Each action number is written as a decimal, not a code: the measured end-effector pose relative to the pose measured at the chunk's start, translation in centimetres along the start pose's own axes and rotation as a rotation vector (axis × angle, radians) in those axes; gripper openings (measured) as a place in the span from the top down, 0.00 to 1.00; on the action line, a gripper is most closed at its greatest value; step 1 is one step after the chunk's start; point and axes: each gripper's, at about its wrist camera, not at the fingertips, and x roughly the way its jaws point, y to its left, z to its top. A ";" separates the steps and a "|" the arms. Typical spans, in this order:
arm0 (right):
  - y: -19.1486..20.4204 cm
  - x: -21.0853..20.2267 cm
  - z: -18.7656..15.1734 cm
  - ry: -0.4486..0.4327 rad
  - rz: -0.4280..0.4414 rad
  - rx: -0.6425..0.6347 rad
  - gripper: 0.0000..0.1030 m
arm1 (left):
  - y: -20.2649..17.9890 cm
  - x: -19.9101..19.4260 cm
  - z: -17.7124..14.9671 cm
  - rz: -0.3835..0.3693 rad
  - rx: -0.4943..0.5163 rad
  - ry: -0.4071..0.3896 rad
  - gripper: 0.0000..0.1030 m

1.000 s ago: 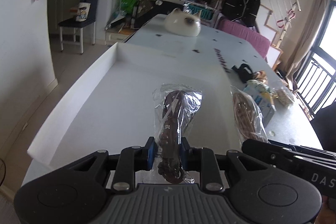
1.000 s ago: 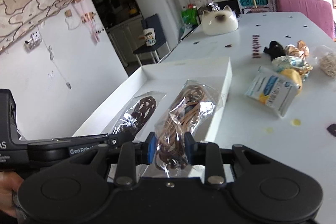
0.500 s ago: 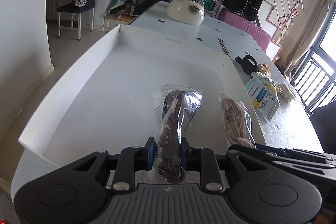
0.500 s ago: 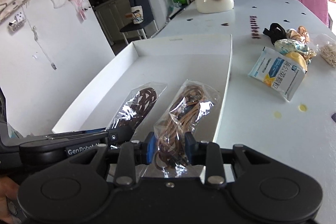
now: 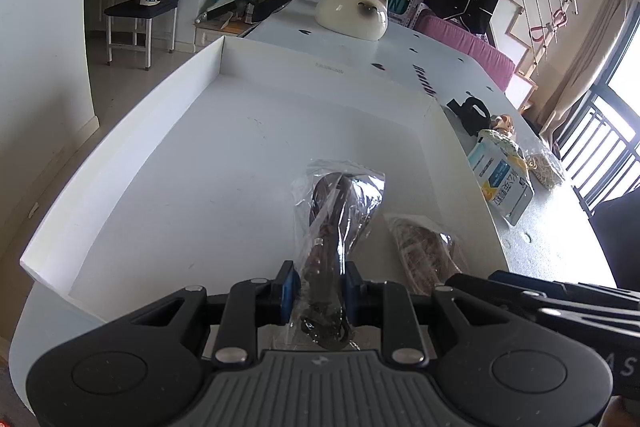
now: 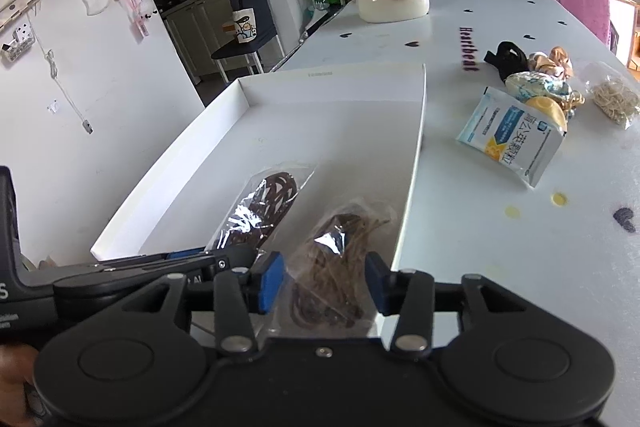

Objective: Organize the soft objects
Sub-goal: 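Lower both bags into the white box and open both tools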

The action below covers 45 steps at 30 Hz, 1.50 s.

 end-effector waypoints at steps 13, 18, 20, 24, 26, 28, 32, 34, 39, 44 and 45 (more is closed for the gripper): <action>-0.7 -1.9 -0.1 -0.043 -0.004 0.012 0.48 | -0.8 0.0 0.0 -0.004 0.008 0.013 0.72; -1.1 -2.1 -0.1 -0.047 -0.001 0.027 0.48 | -0.7 -0.4 0.1 0.007 0.009 0.003 0.59; -1.1 -2.1 0.0 -0.047 0.000 0.026 0.48 | -0.7 -0.6 0.1 0.004 0.007 -0.005 0.57; -1.1 -2.1 -0.1 -0.045 0.005 0.022 0.48 | -0.7 -0.8 0.2 0.003 0.024 -0.015 0.57; -1.1 -2.1 -0.2 -0.045 0.005 0.022 0.48 | -0.6 -0.8 0.5 0.006 0.039 -0.025 0.65; -1.2 -2.1 -0.2 -0.048 0.004 0.023 0.48 | -0.6 -0.9 1.0 0.009 0.058 -0.038 0.79; -1.4 -2.2 -0.2 -0.054 0.005 0.024 0.48 | -1.1 -1.2 1.7 0.000 0.106 -0.060 0.90; -1.3 -2.2 -0.3 -0.055 0.008 0.024 0.48 | -1.6 -1.0 1.5 -0.010 0.132 -0.050 0.90; -1.2 -2.1 -0.4 -0.051 0.013 0.021 0.48 | -1.6 0.9 0.7 -0.010 0.154 0.006 0.94; -1.2 -1.9 -0.4 -0.043 0.015 0.024 0.48 | -1.3 1.0 0.4 -0.016 0.165 0.004 0.96; -1.2 -1.9 -0.4 -0.042 0.016 0.024 0.48 | -1.3 0.9 0.4 -0.015 0.168 0.005 0.96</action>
